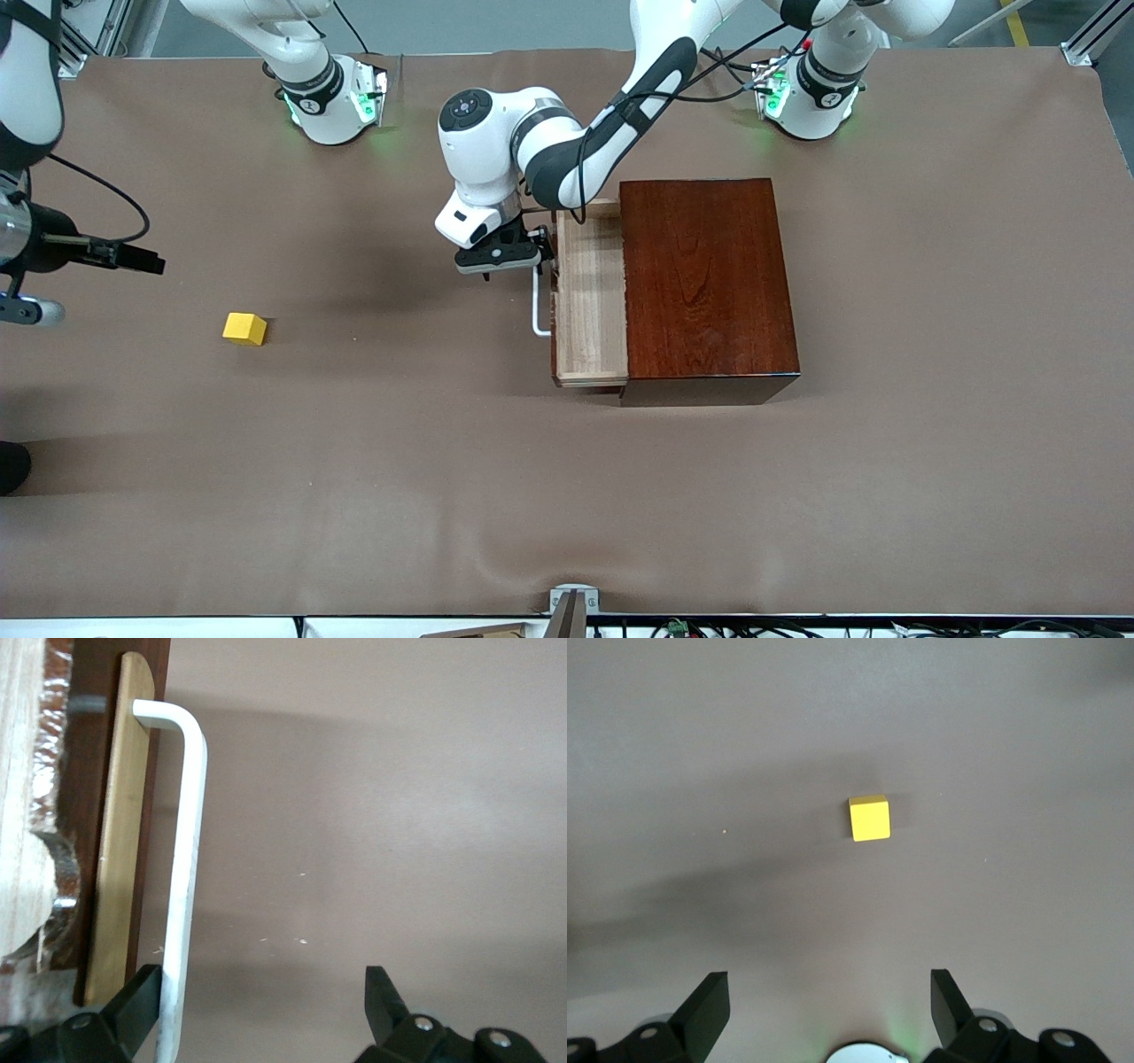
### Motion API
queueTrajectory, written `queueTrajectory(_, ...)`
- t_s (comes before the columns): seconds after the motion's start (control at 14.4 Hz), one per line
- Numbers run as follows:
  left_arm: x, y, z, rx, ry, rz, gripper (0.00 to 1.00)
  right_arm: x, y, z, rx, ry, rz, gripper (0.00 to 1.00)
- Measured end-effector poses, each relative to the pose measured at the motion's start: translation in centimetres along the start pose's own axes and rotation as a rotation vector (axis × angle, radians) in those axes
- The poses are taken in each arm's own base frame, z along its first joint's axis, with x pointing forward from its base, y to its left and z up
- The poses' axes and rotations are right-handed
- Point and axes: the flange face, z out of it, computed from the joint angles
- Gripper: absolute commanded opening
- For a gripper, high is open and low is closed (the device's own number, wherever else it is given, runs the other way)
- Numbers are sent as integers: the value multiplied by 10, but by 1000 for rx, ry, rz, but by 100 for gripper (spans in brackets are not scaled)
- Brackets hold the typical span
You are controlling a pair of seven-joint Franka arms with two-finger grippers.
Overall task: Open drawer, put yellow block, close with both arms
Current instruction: 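Pull the drawer open with the left gripper while the right gripper reaches the cube, then grasp the yellow cube with the right gripper while the left gripper withdraws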
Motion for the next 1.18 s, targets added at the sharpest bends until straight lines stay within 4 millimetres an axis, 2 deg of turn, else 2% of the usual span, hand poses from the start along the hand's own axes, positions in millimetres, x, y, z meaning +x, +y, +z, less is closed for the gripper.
queueTrajectory(0.42,-14,11,-6,-43,9,10,100,13,14,54,7,18,26,100)
queueTrajectory(0.76,-12,15,-16,-67,19,9,100,17,20,95,10,30,37,100)
queueTrajectory(0.9,-3,12,-21,-62,30,-3,100,19,20,113,11,50,37,100)
queueTrajectory(1.04,18,6,-45,-85,64,-29,100,19,20,132,12,69,37,100)
queueTrajectory(1.18,39,-6,-83,-90,103,-54,100,19,19,150,11,83,36,100)
